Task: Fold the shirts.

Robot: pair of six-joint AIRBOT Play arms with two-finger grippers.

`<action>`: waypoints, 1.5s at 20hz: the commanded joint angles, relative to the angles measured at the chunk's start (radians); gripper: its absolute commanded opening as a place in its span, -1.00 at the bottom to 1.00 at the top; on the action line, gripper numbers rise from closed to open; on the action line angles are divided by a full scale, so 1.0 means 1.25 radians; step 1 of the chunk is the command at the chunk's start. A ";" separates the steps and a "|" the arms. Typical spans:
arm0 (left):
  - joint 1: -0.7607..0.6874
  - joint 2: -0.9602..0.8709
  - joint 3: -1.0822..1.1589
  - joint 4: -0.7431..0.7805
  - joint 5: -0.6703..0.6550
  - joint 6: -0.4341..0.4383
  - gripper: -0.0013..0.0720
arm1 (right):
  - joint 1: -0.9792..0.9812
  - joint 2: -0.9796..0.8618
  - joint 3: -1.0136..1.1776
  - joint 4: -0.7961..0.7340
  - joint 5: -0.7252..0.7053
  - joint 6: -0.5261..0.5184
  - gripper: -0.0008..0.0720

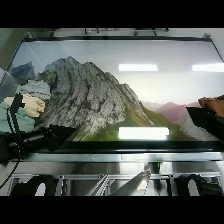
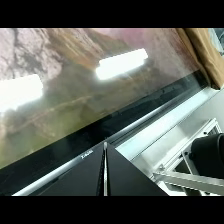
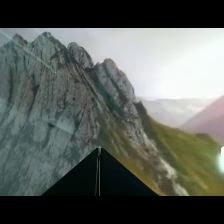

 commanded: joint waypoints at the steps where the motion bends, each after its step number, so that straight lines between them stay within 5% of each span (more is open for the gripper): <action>1: 0.001 0.001 -0.001 0.000 0.000 0.001 -0.91 | 0.001 0.001 0.000 0.000 0.000 0.000 -0.94; 5: 0.001 0.001 -0.001 0.000 -0.004 0.000 -0.91 | 0.001 0.001 0.000 0.000 0.000 0.000 -0.94; 7: 0.001 0.001 0.000 0.006 -0.052 -0.053 -0.90 | 0.001 0.001 0.000 0.000 0.000 0.000 -0.94; 9: 0.023 0.001 0.000 0.007 -0.132 -0.138 0.47 | 0.001 0.001 0.000 0.000 0.000 0.000 -0.94; 10: 0.056 -0.002 0.005 0.015 -0.165 -0.157 0.98 | 0.001 0.001 0.000 0.000 0.000 0.000 -0.94; 14: 0.281 -0.139 0.133 0.175 -0.139 -0.153 0.99 | 0.001 0.001 0.000 0.000 0.000 0.000 -0.94; 18: 0.421 -0.424 0.361 0.215 -0.153 -0.029 0.99 | 0.001 0.001 0.000 0.000 0.000 0.000 -0.94; 20: 0.409 -0.601 0.489 0.216 -0.169 0.016 0.99 | 0.001 0.001 0.000 0.000 0.000 0.000 -0.94; 24: 0.336 -0.970 0.776 0.288 -0.109 0.038 0.99 | 0.000 0.001 0.000 -0.033 0.000 -0.129 -0.94; 30: 0.245 -1.289 1.146 0.550 0.013 -0.053 1.00 | 0.001 0.001 0.000 0.016 -0.026 -0.127 -0.95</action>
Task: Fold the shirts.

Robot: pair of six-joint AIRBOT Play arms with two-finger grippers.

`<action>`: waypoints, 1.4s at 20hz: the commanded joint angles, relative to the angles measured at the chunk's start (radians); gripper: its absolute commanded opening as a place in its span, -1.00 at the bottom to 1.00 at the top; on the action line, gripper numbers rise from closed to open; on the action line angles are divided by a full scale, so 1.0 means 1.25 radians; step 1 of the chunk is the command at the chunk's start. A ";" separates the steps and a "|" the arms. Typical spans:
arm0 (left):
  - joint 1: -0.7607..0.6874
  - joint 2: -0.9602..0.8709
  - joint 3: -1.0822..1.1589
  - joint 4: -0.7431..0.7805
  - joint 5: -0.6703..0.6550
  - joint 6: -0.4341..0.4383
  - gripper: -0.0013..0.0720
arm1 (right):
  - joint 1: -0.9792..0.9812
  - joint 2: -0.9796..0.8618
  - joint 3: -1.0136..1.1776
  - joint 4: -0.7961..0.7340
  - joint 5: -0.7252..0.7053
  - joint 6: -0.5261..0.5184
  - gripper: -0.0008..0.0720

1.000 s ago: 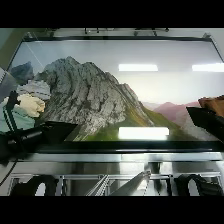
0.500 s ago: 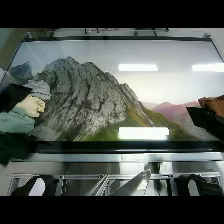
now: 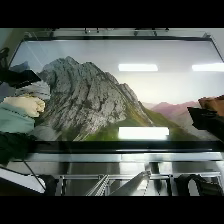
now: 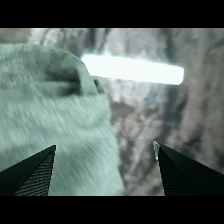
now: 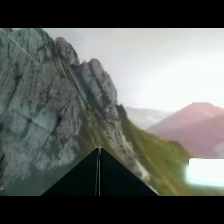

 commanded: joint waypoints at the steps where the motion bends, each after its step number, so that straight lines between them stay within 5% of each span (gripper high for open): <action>1: -0.042 -0.153 0.195 0.154 0.070 -0.033 1.00 | 0.001 0.000 0.000 0.047 -0.016 -0.011 -0.94; 15: -0.118 -0.174 0.091 0.448 0.084 -0.048 0.98 | 0.001 0.001 0.000 0.068 -0.017 -0.011 -0.95; 16: -0.128 -0.175 0.091 0.463 0.077 -0.048 0.75 | 0.001 0.001 0.000 0.068 -0.017 -0.011 -0.94; 18: -0.143 -0.175 0.103 0.463 0.078 -0.047 -0.62 | 0.001 0.001 0.000 0.068 -0.017 -0.011 -0.94; 19: -0.149 -0.175 0.119 0.463 0.091 -0.042 -0.93 | 0.001 0.001 0.000 0.068 -0.017 -0.011 -0.94; 22: -0.182 -0.172 0.198 0.416 0.108 -0.046 -0.91 | 0.001 0.001 0.000 0.068 -0.017 -0.011 -0.94; 28: -0.363 -0.098 0.169 -0.025 0.164 0.027 -0.91 | 0.001 0.001 0.000 0.068 -0.017 -0.011 -0.94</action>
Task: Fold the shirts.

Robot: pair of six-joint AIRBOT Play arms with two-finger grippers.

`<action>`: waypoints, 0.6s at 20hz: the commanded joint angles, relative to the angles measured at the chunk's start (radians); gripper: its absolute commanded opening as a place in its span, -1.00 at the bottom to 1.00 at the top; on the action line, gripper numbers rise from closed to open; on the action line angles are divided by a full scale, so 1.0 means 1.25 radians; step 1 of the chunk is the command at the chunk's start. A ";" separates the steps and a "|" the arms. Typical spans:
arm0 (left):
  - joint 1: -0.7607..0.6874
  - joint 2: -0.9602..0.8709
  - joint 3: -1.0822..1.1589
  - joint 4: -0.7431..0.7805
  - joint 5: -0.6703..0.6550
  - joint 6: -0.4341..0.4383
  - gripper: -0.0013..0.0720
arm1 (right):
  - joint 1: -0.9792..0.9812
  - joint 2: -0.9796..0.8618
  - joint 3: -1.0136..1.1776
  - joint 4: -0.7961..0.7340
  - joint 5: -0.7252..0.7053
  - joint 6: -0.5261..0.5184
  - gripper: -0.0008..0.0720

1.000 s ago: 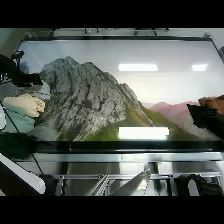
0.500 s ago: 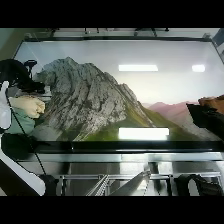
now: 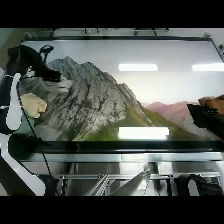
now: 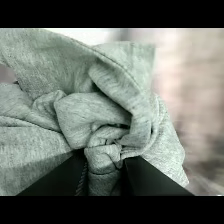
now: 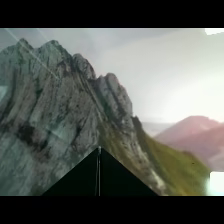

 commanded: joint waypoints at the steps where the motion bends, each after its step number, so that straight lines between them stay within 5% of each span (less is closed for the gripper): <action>1: -0.138 0.048 -0.064 -0.253 0.049 0.056 -0.91 | 0.001 0.001 0.000 0.000 0.000 0.000 -0.94; 7: -0.434 0.082 -0.221 -0.279 0.017 0.058 -0.91 | 0.001 0.001 0.000 0.000 0.001 0.000 -0.94; 12: -0.540 0.104 -0.228 -0.277 0.022 0.042 -0.91 | 0.001 0.001 0.000 0.008 0.023 0.000 -0.94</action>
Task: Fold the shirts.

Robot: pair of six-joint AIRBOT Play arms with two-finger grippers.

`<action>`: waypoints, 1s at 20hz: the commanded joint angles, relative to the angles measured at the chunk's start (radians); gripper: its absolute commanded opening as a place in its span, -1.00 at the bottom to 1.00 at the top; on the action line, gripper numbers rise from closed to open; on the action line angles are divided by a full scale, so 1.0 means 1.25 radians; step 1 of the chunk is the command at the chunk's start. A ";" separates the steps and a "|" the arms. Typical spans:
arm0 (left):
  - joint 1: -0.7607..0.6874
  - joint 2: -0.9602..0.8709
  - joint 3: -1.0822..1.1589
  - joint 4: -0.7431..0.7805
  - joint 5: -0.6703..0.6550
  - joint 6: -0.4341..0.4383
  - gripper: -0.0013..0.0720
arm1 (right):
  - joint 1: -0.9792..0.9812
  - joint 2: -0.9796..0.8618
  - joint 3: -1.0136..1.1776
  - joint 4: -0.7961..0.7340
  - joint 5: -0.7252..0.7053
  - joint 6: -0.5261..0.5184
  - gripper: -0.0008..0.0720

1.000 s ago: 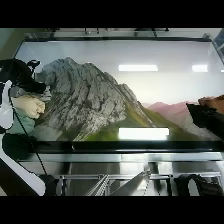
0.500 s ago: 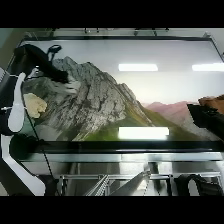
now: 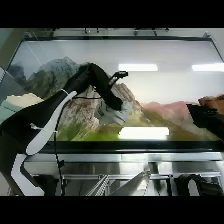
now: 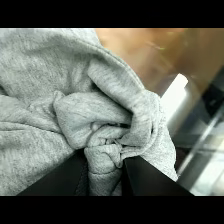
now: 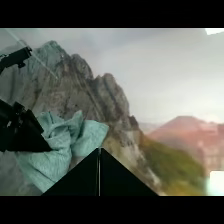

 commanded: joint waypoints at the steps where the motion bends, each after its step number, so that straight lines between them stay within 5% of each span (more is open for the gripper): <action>1: -0.059 0.031 -0.012 -0.012 0.027 -0.024 -0.59 | 0.001 0.000 0.000 0.017 0.027 0.000 -0.92; 3: -0.043 0.069 -0.012 -0.012 0.049 -0.093 0.83 | 0.001 -0.006 0.000 0.026 0.063 0.000 -0.92; 4: -0.028 0.092 -0.012 -0.013 0.058 -0.122 0.99 | 0.001 -0.013 0.000 0.026 0.081 0.000 -0.92; 8: 0.078 0.204 -0.031 -0.013 0.184 -0.192 0.98 | 0.003 -0.068 0.000 0.044 0.172 0.026 -0.93; 11: 0.184 0.335 -0.206 -0.014 0.174 -0.197 0.98 | 0.006 -0.150 0.000 0.078 0.224 -0.016 -0.91; 14: 0.271 0.458 -0.446 -0.032 0.036 -0.197 0.99 | 0.009 -0.275 0.000 0.136 0.210 -0.058 -0.28; 15: 0.294 0.483 -0.523 -0.057 -0.020 -0.195 0.99 | 0.020 -0.333 0.000 0.177 0.206 -0.101 0.44; 20: 0.293 0.425 -0.698 -0.228 -0.158 -0.098 0.99 | 0.181 -0.655 0.010 0.298 0.083 -0.162 0.51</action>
